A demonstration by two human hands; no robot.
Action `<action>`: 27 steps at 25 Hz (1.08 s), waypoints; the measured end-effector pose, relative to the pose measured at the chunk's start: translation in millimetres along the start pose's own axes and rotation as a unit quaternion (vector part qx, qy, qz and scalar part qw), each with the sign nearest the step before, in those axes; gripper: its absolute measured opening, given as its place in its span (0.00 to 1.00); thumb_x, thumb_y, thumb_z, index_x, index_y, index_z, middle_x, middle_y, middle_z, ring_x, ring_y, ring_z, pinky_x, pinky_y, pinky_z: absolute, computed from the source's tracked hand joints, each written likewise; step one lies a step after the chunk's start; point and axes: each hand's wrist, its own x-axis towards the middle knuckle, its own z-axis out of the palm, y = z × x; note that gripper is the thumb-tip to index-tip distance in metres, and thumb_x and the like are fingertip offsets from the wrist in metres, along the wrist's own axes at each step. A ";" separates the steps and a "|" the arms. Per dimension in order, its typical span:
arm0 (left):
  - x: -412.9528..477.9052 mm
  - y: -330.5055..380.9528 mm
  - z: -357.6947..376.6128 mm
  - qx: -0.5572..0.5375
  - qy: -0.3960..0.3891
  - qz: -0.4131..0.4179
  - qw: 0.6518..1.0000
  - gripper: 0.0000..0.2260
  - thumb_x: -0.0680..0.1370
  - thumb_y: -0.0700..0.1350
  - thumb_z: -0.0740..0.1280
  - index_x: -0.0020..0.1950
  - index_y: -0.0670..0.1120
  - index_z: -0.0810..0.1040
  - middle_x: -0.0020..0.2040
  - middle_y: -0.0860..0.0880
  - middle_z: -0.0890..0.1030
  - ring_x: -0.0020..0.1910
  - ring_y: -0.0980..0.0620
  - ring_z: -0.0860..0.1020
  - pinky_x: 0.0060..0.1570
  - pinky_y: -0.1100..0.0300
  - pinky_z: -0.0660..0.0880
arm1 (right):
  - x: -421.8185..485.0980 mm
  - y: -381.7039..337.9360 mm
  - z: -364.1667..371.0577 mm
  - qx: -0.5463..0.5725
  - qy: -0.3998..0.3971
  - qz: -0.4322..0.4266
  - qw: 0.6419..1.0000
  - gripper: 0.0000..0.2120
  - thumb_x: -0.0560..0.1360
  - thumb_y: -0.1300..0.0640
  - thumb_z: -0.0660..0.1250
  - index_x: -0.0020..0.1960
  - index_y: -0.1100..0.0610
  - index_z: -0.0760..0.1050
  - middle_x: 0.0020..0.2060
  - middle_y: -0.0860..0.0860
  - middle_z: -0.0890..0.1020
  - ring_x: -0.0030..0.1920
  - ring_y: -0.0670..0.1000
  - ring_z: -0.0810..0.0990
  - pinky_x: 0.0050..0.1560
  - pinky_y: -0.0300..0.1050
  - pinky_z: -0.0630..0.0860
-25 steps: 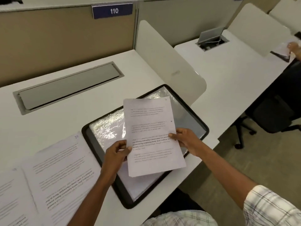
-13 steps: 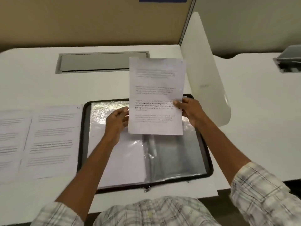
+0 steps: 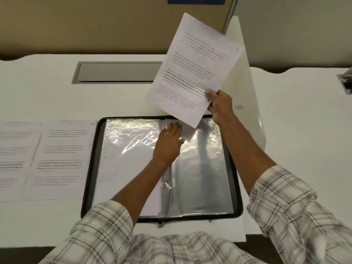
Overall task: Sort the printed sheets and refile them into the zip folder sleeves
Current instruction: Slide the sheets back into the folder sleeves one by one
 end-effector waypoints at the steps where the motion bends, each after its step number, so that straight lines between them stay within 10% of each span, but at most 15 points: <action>1: 3.0 0.1 2.2 0.026 -0.011 0.002 1.000 0.25 0.85 0.48 0.62 0.80 0.40 0.65 0.79 0.41 0.68 0.79 0.41 0.65 0.74 0.45 0.66 | 4.3 -3.3 2.4 0.000 0.008 -0.004 1.000 0.05 0.76 0.65 0.73 0.51 0.59 0.81 0.47 0.54 0.85 0.48 0.54 0.84 0.53 0.53 0.84; 9: 22.3 -18.1 -20.4 -0.057 -0.017 -0.027 0.998 0.38 0.78 0.60 0.71 0.82 0.49 0.62 0.61 0.49 0.82 0.66 0.44 0.75 0.62 0.46 0.72 | 36.9 -8.4 21.4 -0.019 0.012 -0.026 0.999 0.10 0.76 0.68 0.72 0.54 0.56 0.80 0.53 0.54 0.86 0.51 0.53 0.84 0.48 0.47 0.83; 14: 48.7 -24.8 -40.2 -0.003 -0.056 0.030 0.998 0.34 0.75 0.77 0.57 0.72 0.58 0.77 0.60 0.52 0.83 0.61 0.48 0.79 0.56 0.49 0.72 | 48.0 -1.4 26.7 -0.050 0.005 -0.021 0.999 0.12 0.77 0.68 0.71 0.58 0.58 0.80 0.51 0.52 0.86 0.49 0.50 0.84 0.53 0.50 0.83; 21: 59.4 -22.3 -34.8 -0.073 0.041 0.037 0.996 0.06 0.79 0.51 0.70 0.53 0.54 0.85 0.54 0.53 0.82 0.47 0.50 0.82 0.46 0.52 0.76 | 46.4 3.0 15.5 -0.083 -0.014 -0.027 0.996 0.13 0.78 0.67 0.69 0.61 0.56 0.78 0.60 0.55 0.84 0.57 0.54 0.83 0.61 0.56 0.81; 27: 60.6 -22.7 -38.0 -0.149 0.093 0.015 0.984 0.05 0.77 0.50 0.73 0.52 0.53 0.84 0.45 0.55 0.86 0.46 0.51 0.83 0.52 0.49 0.76 | 43.8 1.5 0.9 -0.203 -0.005 -0.014 0.979 0.14 0.79 0.65 0.69 0.63 0.57 0.79 0.58 0.54 0.84 0.58 0.57 0.83 0.61 0.60 0.81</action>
